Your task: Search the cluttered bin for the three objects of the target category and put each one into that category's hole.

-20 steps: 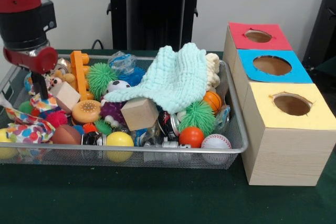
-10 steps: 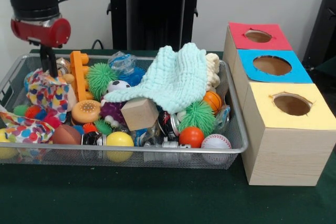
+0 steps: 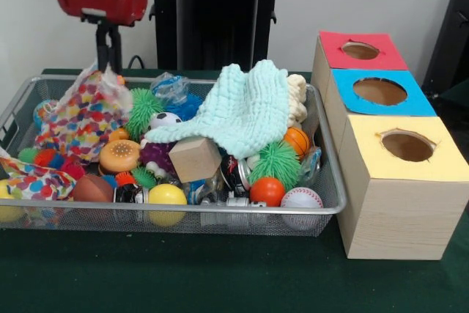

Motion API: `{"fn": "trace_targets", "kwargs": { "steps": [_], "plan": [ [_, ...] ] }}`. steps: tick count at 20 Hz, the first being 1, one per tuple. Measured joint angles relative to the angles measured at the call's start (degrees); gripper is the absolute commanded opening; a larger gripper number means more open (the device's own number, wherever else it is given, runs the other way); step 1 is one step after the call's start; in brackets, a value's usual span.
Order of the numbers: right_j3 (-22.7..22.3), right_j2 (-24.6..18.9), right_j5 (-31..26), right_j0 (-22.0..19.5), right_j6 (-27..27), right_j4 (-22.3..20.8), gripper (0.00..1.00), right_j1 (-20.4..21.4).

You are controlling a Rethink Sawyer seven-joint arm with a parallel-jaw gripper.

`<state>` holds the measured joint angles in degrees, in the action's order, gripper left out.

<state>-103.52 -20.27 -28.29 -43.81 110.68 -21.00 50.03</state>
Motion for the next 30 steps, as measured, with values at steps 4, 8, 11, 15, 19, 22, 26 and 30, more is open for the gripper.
{"fn": "trace_targets", "kwargs": {
  "steps": [4, 8, 11, 15, 19, 22, 26, 30],
  "plan": [
    [-1.79, 0.0, 0.01, 2.33, 0.0, 2.16, 0.0, 2.76],
    [-3.76, 0.01, 0.27, 5.34, 0.0, 5.02, 0.0, 5.8],
    [-5.04, 0.21, 0.4, 8.09, 0.0, 7.08, 0.0, 8.09],
    [-5.48, 0.82, 0.39, 11.46, 0.0, 8.9, 0.0, 10.12],
    [-5.49, 1.77, 0.41, 15.21, 0.01, 10.84, 0.0, 11.86],
    [-5.5, 3.09, 0.44, 18.31, 0.01, 12.16, 0.0, 13.03],
    [-5.5, 5.41, 0.41, 22.72, 0.45, 14.23, 0.0, 14.42],
    [-5.49, 8.13, 0.41, 28.02, 2.34, 17.0, 0.0, 15.42]
  ]
}}
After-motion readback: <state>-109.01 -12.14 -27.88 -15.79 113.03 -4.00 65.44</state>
